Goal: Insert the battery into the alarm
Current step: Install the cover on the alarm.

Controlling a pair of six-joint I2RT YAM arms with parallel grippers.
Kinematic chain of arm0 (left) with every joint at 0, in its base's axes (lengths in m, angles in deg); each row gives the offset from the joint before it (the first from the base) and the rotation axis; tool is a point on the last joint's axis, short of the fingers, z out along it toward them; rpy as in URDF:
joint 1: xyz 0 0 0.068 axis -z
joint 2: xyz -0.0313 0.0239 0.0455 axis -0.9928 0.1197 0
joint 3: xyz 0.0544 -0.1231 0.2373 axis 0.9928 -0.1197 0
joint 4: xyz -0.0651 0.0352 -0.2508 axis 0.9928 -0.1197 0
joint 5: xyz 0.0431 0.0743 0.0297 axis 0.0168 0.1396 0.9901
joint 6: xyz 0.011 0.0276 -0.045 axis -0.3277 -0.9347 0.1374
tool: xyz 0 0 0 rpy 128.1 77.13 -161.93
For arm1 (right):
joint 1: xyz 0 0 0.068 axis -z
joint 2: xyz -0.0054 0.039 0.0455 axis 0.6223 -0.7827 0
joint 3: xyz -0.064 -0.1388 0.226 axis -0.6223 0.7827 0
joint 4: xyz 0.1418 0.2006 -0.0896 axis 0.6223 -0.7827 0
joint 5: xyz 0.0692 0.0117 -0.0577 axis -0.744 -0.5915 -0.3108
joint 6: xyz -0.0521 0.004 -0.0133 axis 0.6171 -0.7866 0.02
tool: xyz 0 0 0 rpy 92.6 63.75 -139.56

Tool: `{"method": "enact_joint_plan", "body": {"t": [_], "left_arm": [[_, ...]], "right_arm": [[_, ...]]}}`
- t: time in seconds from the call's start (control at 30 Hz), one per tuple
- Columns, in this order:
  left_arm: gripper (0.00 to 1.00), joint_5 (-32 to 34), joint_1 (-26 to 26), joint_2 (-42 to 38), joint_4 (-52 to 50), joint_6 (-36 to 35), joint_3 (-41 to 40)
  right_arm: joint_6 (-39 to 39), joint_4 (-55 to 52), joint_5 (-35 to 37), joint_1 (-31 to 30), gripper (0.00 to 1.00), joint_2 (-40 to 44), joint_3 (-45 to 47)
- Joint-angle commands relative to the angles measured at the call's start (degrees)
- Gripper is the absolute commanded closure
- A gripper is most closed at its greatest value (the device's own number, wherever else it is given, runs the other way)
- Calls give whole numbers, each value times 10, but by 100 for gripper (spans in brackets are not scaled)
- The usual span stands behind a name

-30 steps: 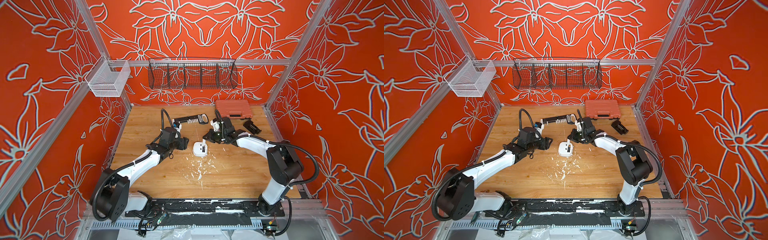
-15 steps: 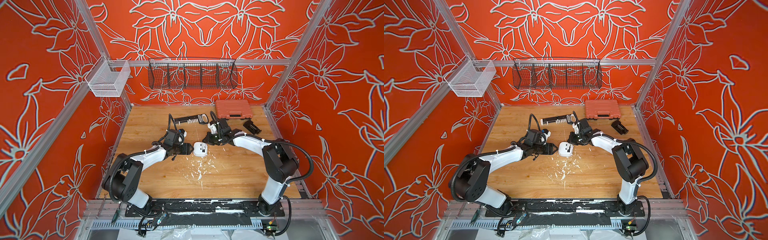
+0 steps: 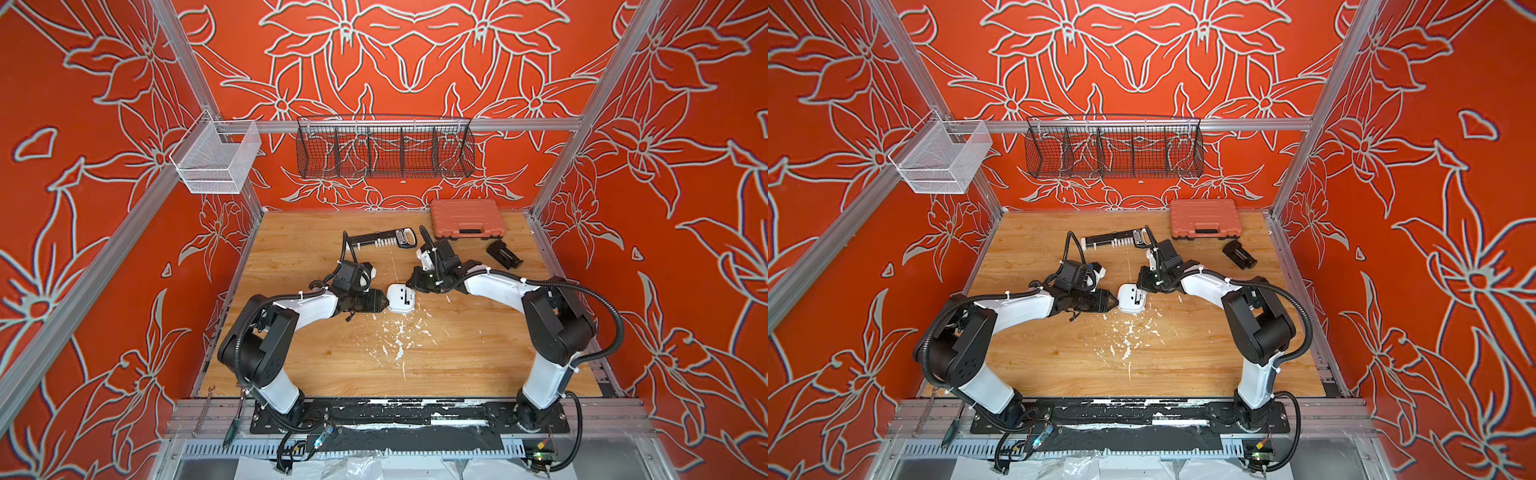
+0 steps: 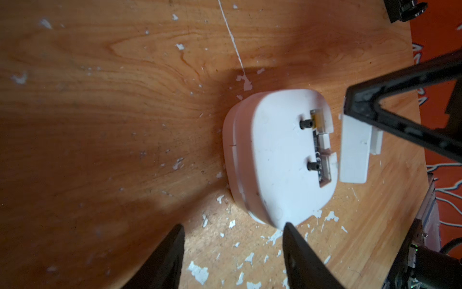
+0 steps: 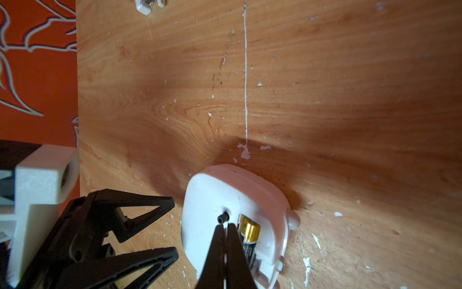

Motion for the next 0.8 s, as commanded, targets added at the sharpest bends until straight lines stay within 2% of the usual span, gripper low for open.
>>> {"method": "enact_joint_plan", "body": {"t": [0.0, 0.77], "left_arm": [[40, -11, -1, 16, 4, 2, 9], [41, -17, 0, 0, -9, -9, 8]], "right_arm": [[-18, 15, 19, -6, 100, -9, 18], [-10, 102, 58, -14, 100, 24, 66]]}}
